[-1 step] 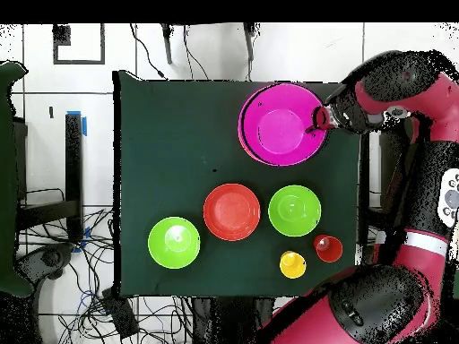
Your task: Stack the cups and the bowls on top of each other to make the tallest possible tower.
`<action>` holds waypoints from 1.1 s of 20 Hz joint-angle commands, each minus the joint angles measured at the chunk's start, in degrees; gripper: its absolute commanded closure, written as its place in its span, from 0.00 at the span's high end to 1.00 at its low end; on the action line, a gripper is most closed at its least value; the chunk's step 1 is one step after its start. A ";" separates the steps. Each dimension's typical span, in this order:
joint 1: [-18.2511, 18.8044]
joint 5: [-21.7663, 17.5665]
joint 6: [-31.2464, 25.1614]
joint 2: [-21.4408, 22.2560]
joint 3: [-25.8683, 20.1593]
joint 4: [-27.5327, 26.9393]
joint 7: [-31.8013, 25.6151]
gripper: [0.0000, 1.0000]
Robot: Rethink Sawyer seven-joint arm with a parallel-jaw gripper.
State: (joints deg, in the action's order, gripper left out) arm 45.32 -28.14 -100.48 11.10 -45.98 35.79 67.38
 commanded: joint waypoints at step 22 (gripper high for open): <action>-2.29 -1.74 0.88 1.05 0.25 3.01 -15.26 1.00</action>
State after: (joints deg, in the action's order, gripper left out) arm 45.32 -28.14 -100.48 11.12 -45.97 35.98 67.38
